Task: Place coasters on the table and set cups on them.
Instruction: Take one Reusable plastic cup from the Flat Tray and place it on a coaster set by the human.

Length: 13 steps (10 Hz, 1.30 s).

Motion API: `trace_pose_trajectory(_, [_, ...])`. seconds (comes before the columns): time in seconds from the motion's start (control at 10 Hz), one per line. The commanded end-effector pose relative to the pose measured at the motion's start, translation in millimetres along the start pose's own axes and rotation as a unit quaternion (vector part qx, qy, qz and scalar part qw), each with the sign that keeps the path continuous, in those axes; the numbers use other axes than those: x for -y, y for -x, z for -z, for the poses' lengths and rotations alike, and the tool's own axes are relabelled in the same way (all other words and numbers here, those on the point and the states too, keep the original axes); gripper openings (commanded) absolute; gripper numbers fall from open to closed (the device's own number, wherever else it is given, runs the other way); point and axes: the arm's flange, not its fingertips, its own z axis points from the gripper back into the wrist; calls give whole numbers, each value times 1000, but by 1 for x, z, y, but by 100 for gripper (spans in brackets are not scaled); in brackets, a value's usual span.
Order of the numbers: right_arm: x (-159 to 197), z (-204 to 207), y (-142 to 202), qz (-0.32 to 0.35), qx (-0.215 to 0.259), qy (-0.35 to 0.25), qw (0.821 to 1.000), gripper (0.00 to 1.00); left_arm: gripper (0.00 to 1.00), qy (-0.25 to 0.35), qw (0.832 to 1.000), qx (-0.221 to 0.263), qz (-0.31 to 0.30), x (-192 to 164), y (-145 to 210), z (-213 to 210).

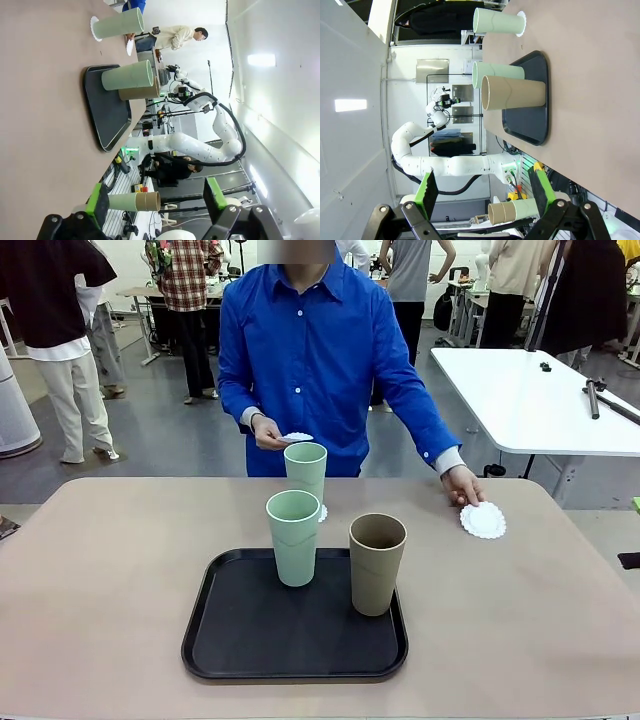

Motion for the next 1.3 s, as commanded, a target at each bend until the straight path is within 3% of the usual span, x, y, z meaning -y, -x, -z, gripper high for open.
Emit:
trace_pose_trajectory(0.0, [-2, 0, -1, 0, 4, -7, 1000, 100, 100, 0, 1000, 2, 0, 0, 1, -2])
trace_pose_trajectory(1.2, [-2, 0, -1, 0, 4, -7, 1000, 100, 100, 0, 1000, 2, 0, 0, 1, -2])
